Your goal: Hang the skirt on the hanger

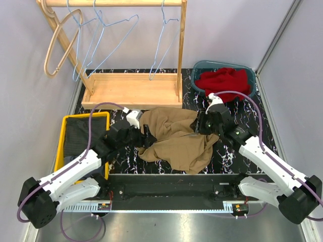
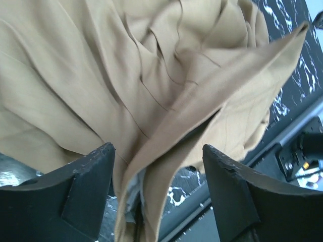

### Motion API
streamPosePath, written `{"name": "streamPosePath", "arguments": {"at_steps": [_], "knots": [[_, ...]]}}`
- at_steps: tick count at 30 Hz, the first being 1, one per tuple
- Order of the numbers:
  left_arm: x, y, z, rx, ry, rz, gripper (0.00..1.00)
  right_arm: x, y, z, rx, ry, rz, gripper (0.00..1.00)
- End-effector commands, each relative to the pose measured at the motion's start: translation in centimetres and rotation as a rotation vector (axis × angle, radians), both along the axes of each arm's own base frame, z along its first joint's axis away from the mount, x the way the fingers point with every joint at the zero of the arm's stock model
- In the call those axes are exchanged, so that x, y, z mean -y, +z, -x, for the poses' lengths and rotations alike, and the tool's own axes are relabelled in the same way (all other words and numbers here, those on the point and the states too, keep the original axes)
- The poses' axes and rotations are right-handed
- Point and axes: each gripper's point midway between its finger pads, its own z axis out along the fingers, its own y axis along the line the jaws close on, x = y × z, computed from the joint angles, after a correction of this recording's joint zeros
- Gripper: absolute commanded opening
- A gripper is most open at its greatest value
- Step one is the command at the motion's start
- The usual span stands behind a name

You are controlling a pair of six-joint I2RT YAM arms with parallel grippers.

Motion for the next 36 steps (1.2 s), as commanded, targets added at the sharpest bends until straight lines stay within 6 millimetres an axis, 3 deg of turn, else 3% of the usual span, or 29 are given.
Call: {"name": "streamPosePath", "arguments": {"at_steps": [1, 7, 8, 12, 17, 23, 31, 36], "knots": [[1.3, 0.6, 0.6, -0.003, -0.041, 0.05, 0.72, -4.0, 1.6, 2.2, 0.005, 0.234, -0.048, 0.35], [0.9, -0.1, 0.1, -0.011, 0.001, 0.031, 0.7, -8.4, -1.4, 3.8, -0.062, 0.378, 0.04, 0.28], [0.9, -0.2, 0.1, -0.011, 0.002, 0.025, 0.7, -9.0, -2.6, 3.8, -0.088, 0.389, 0.062, 0.27], [0.7, -1.1, 0.0, -0.026, 0.014, -0.001, 0.69, -11.1, -3.3, 3.0, -0.06, 0.401, 0.057, 0.24], [0.6, -2.2, 0.1, -0.049, 0.007, -0.028, 0.67, -12.5, -2.7, 0.8, 0.008, 0.36, 0.036, 0.19], [0.7, -3.3, 0.7, -0.076, -0.019, -0.047, 0.58, -14.1, -0.8, 0.7, 0.045, 0.403, -0.021, 0.19], [0.5, -3.6, 0.6, -0.074, -0.008, -0.059, 0.55, -15.0, -5.0, 2.0, -0.048, 0.454, 0.03, 0.17], [0.6, -3.7, 0.3, -0.075, -0.002, -0.063, 0.54, -15.2, -4.3, 2.8, -0.025, 0.457, 0.007, 0.17]]}}
